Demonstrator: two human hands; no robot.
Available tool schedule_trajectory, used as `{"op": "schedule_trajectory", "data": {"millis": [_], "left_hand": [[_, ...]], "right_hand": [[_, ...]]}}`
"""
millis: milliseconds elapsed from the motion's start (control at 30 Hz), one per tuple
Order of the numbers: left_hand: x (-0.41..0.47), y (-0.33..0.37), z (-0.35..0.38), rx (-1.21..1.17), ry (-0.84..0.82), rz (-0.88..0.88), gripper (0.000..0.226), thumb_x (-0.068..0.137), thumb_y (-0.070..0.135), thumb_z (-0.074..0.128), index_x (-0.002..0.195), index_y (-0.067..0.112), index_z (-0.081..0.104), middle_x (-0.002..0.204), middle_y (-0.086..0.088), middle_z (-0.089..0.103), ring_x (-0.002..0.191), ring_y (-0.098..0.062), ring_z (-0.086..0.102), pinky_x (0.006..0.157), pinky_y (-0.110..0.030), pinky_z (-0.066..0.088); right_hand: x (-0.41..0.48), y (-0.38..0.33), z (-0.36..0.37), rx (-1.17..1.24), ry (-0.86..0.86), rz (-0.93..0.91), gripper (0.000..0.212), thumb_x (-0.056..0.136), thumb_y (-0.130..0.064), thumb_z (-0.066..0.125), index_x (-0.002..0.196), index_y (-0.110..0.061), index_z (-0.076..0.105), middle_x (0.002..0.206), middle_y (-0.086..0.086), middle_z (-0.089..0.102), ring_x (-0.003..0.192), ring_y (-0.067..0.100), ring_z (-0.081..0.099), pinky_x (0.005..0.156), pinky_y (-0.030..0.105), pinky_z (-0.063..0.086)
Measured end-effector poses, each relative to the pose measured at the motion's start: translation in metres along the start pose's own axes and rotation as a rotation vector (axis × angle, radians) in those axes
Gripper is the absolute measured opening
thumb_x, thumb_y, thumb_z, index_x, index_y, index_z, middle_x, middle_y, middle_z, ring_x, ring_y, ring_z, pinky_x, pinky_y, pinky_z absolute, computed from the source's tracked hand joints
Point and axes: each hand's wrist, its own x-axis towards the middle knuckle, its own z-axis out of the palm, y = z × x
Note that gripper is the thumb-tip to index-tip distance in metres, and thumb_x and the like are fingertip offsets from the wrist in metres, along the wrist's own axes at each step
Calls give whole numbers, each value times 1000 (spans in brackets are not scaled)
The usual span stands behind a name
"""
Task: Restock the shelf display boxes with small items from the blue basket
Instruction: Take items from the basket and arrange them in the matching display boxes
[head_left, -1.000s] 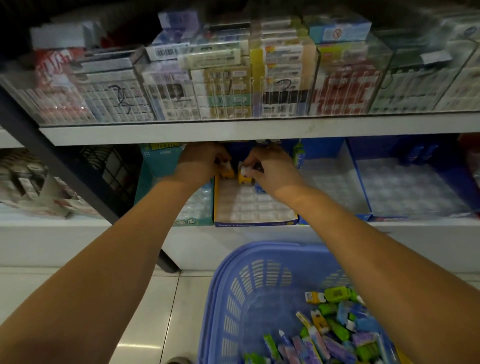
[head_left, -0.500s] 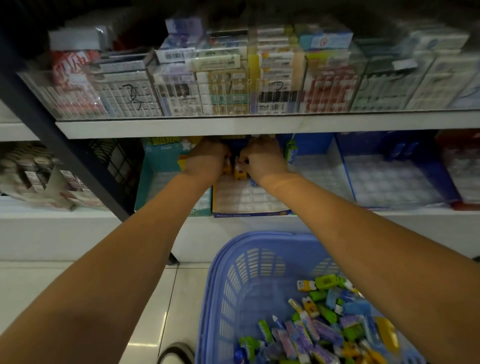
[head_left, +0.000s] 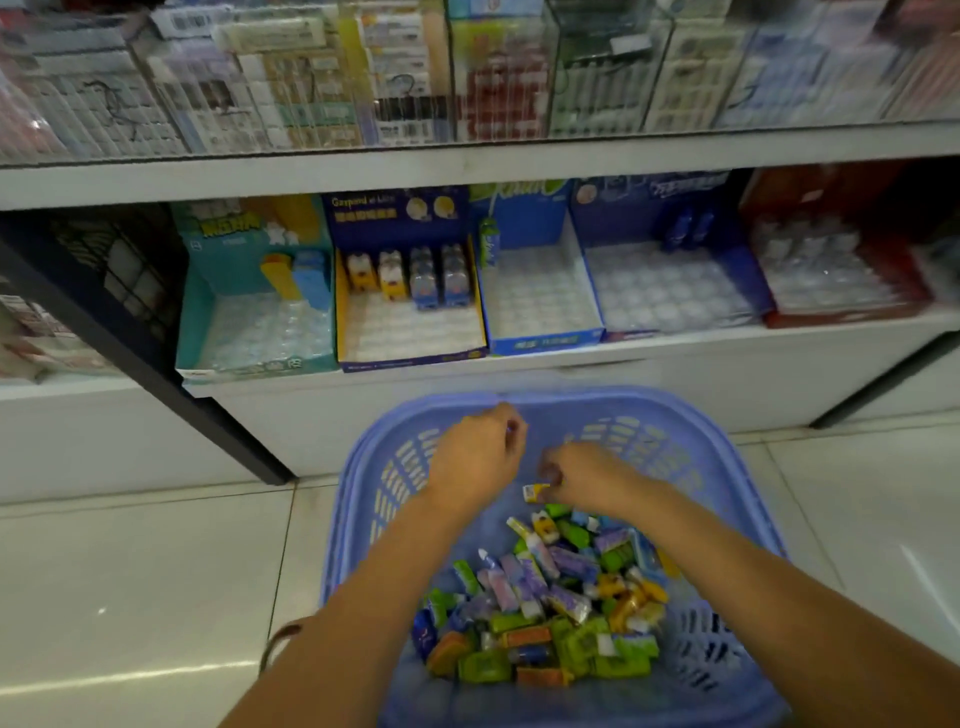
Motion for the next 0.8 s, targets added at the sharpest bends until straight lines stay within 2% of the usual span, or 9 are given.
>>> {"op": "schedule_trajectory", "data": {"millis": [67,167,267,333,467,600,700,733,800], "left_hand": [[-12,-11,46,24,-251,-60,25,97,22,43,95,4,60,95,-21,66,90,-37,61,68,-39,42],[-33,-27,98,-60,-547,-101,28,93,11,45,117,3,59,117,-21,61,108,-34,58,84,-36,43],[-47,-39,125,-56,-772,-152,21,90,12,54,111,12,58,101,-15,64,107,-32,59,78,-32,48],[-49,-44,134,-17,-830,-163,20,86,14,60,106,9,61,107,-16,64,107,-32,59,84,-35,48],[-39,-47,141,-145,-680,-329,25,92,16,50,96,-2,67,106,-23,66,100,-34,61,82,-37,45],[-24,-42,140,-522,-514,-699,35,93,16,49,59,10,51,72,-16,60,66,-24,57,66,-34,44],[-14,-41,146,-1238,-381,-1060,40,98,31,49,70,5,62,70,-13,65,63,-23,61,63,-33,53],[-9,-44,148,-1363,-329,-1096,43,99,34,46,75,2,63,71,-15,66,66,-24,62,63,-33,54],[-4,-52,148,-1415,-220,-1151,40,101,30,43,86,-3,60,77,-19,64,70,-28,60,66,-36,51]], "right_hand": [[6,17,27,-44,-108,47,27,89,-25,58,104,-3,64,107,19,64,100,33,60,71,33,41],[19,31,60,-57,-92,55,35,92,-21,53,126,-11,57,124,15,60,112,30,57,85,34,45],[29,37,89,-98,-104,28,33,97,-22,43,123,-7,57,127,19,56,116,31,54,93,35,42],[34,43,103,-171,-98,-2,32,96,-22,44,124,-10,55,129,19,51,119,32,49,95,37,41],[43,53,116,-336,-103,-18,39,92,-18,48,131,-15,47,133,15,46,120,33,46,95,42,45],[50,56,109,-319,-94,-30,38,97,-19,39,134,-10,46,131,18,54,114,33,55,90,42,46],[46,54,103,132,109,-82,30,92,-18,52,120,-14,62,98,16,69,88,27,63,74,37,48],[44,49,102,282,133,-120,26,90,-17,57,114,-15,66,89,11,70,81,22,63,70,34,48],[49,40,102,422,72,-158,26,88,-17,60,112,-20,68,93,3,73,84,12,65,75,27,50]]}}
